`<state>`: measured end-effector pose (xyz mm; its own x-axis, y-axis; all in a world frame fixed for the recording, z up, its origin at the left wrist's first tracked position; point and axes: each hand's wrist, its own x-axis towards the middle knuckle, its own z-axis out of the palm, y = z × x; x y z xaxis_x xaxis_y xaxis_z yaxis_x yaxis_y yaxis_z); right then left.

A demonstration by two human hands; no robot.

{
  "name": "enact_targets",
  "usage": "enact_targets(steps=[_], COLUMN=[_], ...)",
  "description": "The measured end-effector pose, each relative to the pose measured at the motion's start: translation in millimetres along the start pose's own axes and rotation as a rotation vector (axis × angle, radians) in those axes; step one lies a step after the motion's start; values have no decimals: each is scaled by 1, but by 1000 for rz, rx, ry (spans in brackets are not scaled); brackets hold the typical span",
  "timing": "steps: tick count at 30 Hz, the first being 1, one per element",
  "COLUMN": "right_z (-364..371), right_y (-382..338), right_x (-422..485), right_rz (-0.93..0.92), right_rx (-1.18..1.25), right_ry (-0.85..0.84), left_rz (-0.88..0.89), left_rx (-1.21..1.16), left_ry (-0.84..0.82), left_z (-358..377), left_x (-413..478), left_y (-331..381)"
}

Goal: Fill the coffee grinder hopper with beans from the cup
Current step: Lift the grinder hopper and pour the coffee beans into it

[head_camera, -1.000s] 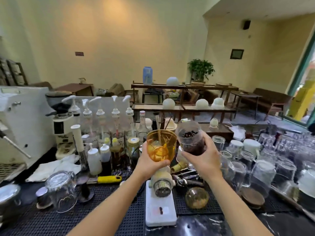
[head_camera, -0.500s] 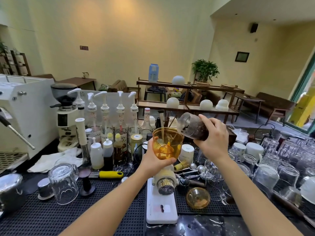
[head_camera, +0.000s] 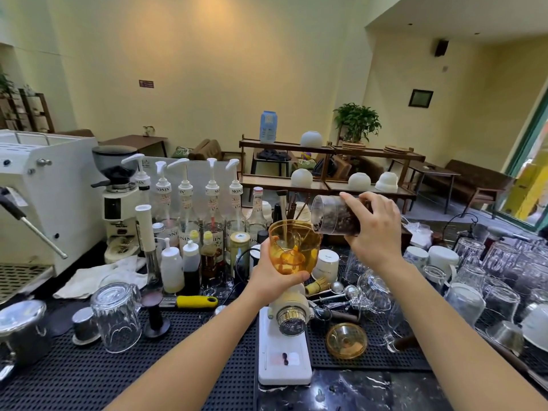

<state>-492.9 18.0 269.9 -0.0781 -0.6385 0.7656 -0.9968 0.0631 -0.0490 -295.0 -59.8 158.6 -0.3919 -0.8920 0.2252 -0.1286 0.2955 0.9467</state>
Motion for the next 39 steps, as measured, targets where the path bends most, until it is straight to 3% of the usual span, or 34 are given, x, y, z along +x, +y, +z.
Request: enact_targets(steps=[39], right_z=[-8], right_y=[-6], right_x=[11], right_rz=[-94], right_rx=[-97], right_ry=[-34], left_rz=[4], left_rx=[-10], left_ry=[1], left_z=[-2], left_x=[-5], left_y=[6])
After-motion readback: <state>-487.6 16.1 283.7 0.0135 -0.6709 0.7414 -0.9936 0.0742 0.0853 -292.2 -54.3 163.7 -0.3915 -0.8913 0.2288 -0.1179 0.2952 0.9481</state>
